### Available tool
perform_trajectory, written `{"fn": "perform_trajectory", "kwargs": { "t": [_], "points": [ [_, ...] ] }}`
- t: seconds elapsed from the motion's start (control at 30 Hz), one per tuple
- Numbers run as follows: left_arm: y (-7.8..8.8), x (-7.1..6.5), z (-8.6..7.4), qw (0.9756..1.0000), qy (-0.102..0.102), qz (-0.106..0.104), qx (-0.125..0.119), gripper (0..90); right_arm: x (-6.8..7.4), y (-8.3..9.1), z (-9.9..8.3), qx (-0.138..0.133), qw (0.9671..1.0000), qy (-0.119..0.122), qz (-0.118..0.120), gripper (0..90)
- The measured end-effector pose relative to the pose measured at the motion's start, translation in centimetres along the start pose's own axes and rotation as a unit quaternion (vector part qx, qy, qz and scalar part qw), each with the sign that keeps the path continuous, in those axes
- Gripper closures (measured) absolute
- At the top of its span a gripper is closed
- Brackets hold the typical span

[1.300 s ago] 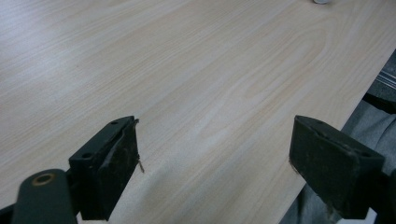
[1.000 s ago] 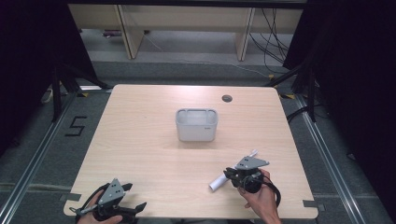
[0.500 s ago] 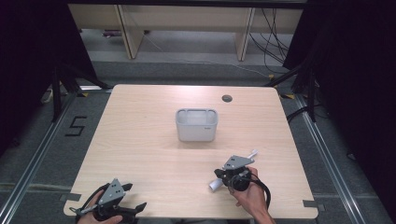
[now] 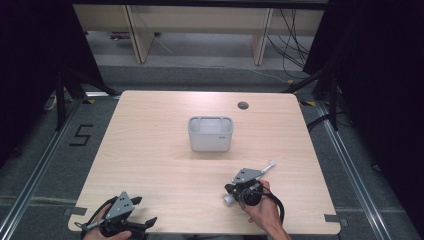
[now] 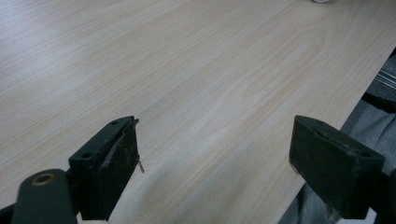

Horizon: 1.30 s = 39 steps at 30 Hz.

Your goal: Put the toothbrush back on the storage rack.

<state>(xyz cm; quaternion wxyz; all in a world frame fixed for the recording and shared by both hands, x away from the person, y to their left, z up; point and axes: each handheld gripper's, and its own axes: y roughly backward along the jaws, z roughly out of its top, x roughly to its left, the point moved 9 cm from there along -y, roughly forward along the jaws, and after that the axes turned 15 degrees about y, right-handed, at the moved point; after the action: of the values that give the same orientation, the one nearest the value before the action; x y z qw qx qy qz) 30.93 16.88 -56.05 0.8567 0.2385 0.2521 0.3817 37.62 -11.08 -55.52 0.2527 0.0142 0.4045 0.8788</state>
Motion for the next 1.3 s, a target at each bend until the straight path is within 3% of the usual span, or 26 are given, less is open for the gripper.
{"fn": "perform_trajectory", "kwargs": {
  "t": [0.23, 0.33, 0.37, 0.5, 0.53, 0.7, 0.77, 0.8, 0.9, 0.97, 1.07, 1.2, 1.23, 1.3],
  "points": [
    [0.1, 0.0, 0.0, 1.0000, -0.004, -0.002, 0.004, 15.0, 0.3, 0.1, -0.5, 0.011, 0.9998, -0.001, 0.016, 88.3],
    [0.2, 0.0, 0.0, 1.0000, -0.003, -0.003, 0.006, 15.0, 0.3, -0.1, -0.5, 0.007, 0.9999, -0.004, 0.009, 88.3],
    [0.2, 0.0, 0.0, 1.0000, -0.002, -0.002, 0.005, 15.0, 0.3, -0.1, -0.6, 0.006, 0.9998, 0.010, 0.018, 88.2],
    [0.1, -0.2, 0.1, 1.0000, 0.007, -0.004, -0.004, 15.0, 0.6, 0.3, -0.9, 0.014, 0.9997, -0.017, 0.014, 87.9],
    [0.1, -0.2, 0.1, 1.0000, 0.007, -0.004, -0.004, 15.0, 0.4, 0.3, -1.0, 0.009, 0.9998, -0.005, 0.015, 87.9],
    [0.1, -0.2, 0.1, 1.0000, 0.007, -0.003, -0.003, 15.0, 0.8, 0.6, -1.6, 0.015, 0.9995, -0.017, 0.021, 87.8],
    [0.1, -0.2, 0.1, 0.9999, 0.006, -0.006, -0.006, 15.0, 0.5, 0.6, -1.7, 0.012, 0.9998, -0.001, 0.018, 87.8],
    [0.1, -0.2, 0.1, 0.9999, 0.006, -0.006, -0.006, 15.0, 0.6, 0.8, -1.9, 0.023, 0.9994, -0.013, 0.023, 87.8],
    [0.1, -0.2, 0.1, 0.9999, 0.007, -0.006, -0.008, 15.0, 0.7, 0.9, -2.1, 0.018, 0.9995, -0.015, 0.021, 87.7],
    [0.2, -0.1, 0.1, 1.0000, -0.003, -0.004, -0.004, 15.0, 0.6, 0.8, -2.2, 0.014, 0.9995, -0.002, 0.028, 87.3],
    [0.3, -0.1, 0.1, 1.0000, -0.001, -0.004, -0.001, 15.0, 0.8, 1.3, -2.6, 0.026, 0.9990, -0.013, 0.033, 87.3],
    [0.2, -0.2, 0.1, 1.0000, 0.004, -0.005, -0.004, 15.0, 0.7, 1.7, -2.7, 0.023, 0.9988, -0.012, 0.041, 87.3],
    [0.2, -0.1, 0.1, 1.0000, 0.001, -0.004, -0.003, 15.0, 0.7, 1.9, -3.0, 0.032, 0.9986, -0.028, 0.032, 87.2],
    [0.2, -0.2, 0.1, 1.0000, 0.005, -0.005, -0.005, 15.0, 0.6, 1.8, -2.9, 0.019, 0.9992, -0.018, 0.030, 87.2]
  ]
}}
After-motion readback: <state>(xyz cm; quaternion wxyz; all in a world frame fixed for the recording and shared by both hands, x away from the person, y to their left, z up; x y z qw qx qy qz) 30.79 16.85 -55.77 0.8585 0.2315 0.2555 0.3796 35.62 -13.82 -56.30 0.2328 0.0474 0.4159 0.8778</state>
